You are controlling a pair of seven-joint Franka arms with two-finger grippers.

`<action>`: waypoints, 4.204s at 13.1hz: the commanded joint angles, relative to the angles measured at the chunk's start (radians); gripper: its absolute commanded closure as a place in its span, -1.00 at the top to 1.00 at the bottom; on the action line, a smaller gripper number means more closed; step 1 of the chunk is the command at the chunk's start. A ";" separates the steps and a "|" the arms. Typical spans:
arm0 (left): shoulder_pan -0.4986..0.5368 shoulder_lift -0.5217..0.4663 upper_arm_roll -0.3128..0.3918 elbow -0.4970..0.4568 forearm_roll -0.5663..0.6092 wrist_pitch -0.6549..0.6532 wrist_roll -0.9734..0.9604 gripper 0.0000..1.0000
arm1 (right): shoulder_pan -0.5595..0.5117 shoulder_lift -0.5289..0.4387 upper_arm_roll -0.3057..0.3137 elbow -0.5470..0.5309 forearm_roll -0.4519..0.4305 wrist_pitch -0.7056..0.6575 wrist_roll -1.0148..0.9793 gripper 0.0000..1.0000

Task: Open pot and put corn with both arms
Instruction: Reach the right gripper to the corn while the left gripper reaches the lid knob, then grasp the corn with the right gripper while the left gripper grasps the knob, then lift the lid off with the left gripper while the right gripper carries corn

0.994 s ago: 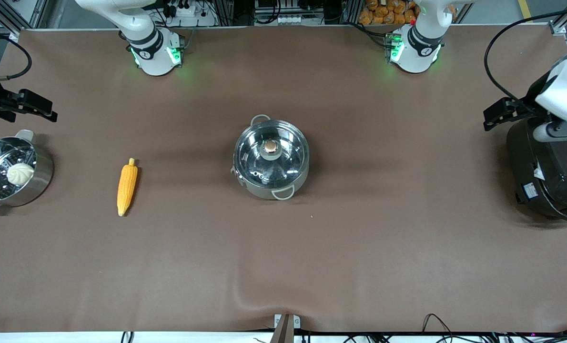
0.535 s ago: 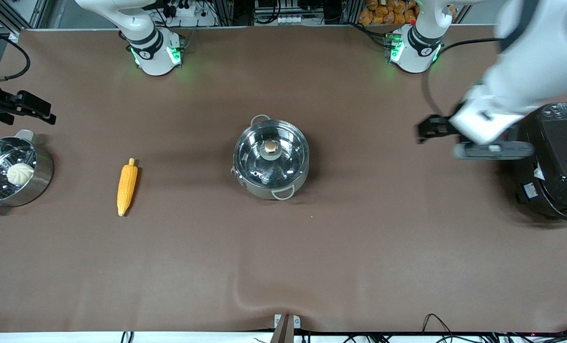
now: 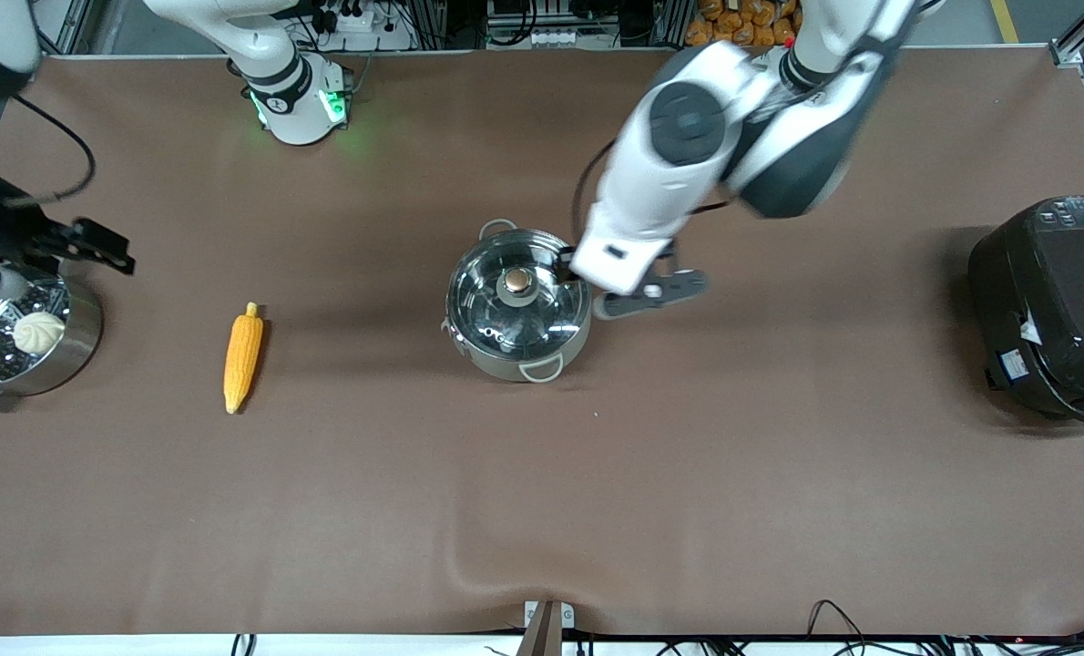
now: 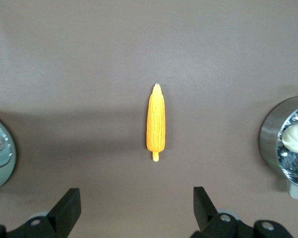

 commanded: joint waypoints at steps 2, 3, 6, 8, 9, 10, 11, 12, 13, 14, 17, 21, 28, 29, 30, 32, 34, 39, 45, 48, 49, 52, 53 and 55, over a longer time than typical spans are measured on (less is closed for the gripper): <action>-0.194 0.112 0.139 0.078 0.023 0.043 -0.164 1.00 | -0.008 0.032 0.006 -0.212 -0.034 0.272 -0.003 1.00; -0.242 0.120 0.180 0.078 0.023 0.054 -0.182 0.95 | -0.008 0.044 0.006 -0.269 -0.034 0.358 -0.005 1.00; -0.291 0.156 0.208 0.078 0.023 0.097 -0.238 0.81 | -0.011 0.136 0.006 -0.305 -0.034 0.473 -0.020 1.00; -0.307 0.174 0.213 0.078 0.025 0.128 -0.249 0.81 | -0.011 0.208 0.007 -0.308 -0.034 0.536 -0.022 1.00; -0.311 0.179 0.216 0.076 0.025 0.129 -0.249 0.81 | -0.012 0.248 0.007 -0.314 -0.034 0.577 -0.022 1.00; -0.311 0.185 0.216 0.076 0.025 0.129 -0.247 0.80 | -0.012 0.272 0.007 -0.335 -0.034 0.636 -0.028 1.00; -0.316 0.186 0.214 0.073 0.026 0.128 -0.247 0.78 | -0.014 0.291 0.007 -0.367 -0.034 0.712 -0.040 1.00; -0.319 0.188 0.214 0.073 0.026 0.129 -0.247 0.75 | -0.018 0.315 0.007 -0.383 -0.034 0.768 -0.055 1.00; -0.318 0.189 0.216 0.073 0.028 0.129 -0.247 0.73 | -0.019 0.332 0.007 -0.387 -0.034 0.782 -0.057 1.00; -0.318 0.191 0.216 0.075 0.026 0.129 -0.247 0.72 | -0.019 0.348 0.007 -0.389 -0.034 0.783 -0.057 1.00; -0.319 0.192 0.214 0.075 0.026 0.129 -0.247 0.65 | -0.032 0.378 0.009 -0.389 -0.032 0.790 -0.059 1.00; -0.322 0.203 0.214 0.075 0.026 0.137 -0.247 0.66 | -0.035 0.411 0.009 -0.394 -0.031 0.794 -0.059 1.00; -0.324 0.206 0.213 0.075 0.026 0.146 -0.241 0.33 | -0.043 0.437 0.009 -0.412 -0.020 0.782 -0.056 1.00; -0.325 0.206 0.213 0.075 0.026 0.146 -0.241 0.30 | -0.042 0.437 0.009 -0.414 -0.018 0.779 -0.051 0.97; -0.325 0.206 0.213 0.075 0.026 0.147 -0.242 0.30 | -0.038 0.437 0.009 -0.415 -0.018 0.777 -0.049 0.74; -0.327 0.206 0.211 0.073 0.026 0.148 -0.242 0.30 | -0.034 0.435 0.010 -0.412 -0.018 0.759 -0.046 0.23; -0.325 0.206 0.211 0.073 0.026 0.148 -0.241 0.23 | -0.032 0.429 0.021 -0.409 -0.018 0.754 -0.045 -0.39; -0.328 0.205 0.211 0.072 0.026 0.146 -0.241 -0.26 | -0.040 0.382 0.043 -0.291 0.021 0.520 -0.043 -0.49; -0.324 0.171 0.213 0.070 0.026 0.126 -0.247 -1.00 | -0.026 0.309 0.059 -0.155 0.057 0.345 -0.037 -0.48; -0.298 0.049 0.213 0.055 0.028 0.016 -0.241 -1.00 | -0.026 0.274 0.102 -0.096 0.057 0.293 0.038 -0.47; -0.272 0.000 0.213 0.052 0.029 -0.030 -0.238 -1.00 | -0.017 0.265 0.121 -0.066 0.057 0.245 0.073 -0.47; -0.137 -0.163 0.210 -0.038 0.045 -0.121 -0.079 -1.00 | 0.043 0.250 0.151 0.043 0.057 0.095 0.199 -0.47; -0.080 -0.214 0.210 -0.109 0.045 -0.119 0.023 -1.00 | 0.052 0.248 0.179 0.082 0.057 0.052 0.243 -0.47; 0.053 -0.301 0.205 -0.242 0.034 -0.095 0.269 -1.00 | 0.060 0.248 0.261 0.154 0.055 -0.025 0.370 -0.47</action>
